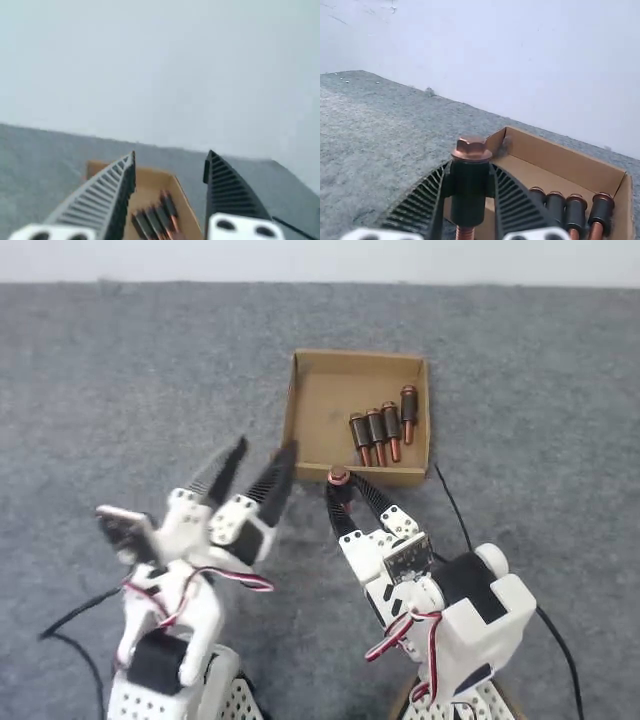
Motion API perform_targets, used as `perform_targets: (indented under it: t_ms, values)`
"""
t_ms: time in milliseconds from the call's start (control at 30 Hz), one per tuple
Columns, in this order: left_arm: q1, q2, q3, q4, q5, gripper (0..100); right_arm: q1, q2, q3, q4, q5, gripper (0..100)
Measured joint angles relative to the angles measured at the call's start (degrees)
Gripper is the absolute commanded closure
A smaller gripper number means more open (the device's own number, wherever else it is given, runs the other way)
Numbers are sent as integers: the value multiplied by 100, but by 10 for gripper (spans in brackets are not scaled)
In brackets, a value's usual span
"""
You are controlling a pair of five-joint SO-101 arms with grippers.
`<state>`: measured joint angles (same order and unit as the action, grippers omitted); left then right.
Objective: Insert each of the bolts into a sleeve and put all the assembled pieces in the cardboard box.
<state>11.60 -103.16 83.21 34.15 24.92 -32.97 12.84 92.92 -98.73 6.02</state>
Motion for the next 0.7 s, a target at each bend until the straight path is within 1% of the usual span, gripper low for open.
perform_targets:
  t_ms: [167,300,367,433,600,700]
  values:
    - [-774,-9,-431,9,-176,803,44,0,0,0,0,991]
    - [-1538,-9,-791,123,-246,918,53,0,0,0,0,991]
    - [-1960,-9,-941,396,-484,985,62,0,0,0,0,991]
    - [-2268,-9,-1002,738,-686,987,62,0,0,0,0,991]
    - [-2470,-9,-862,1714,-1380,985,62,0,0,0,0,991]
    - [-2523,-9,-369,1969,-1556,985,62,0,0,0,0,991]
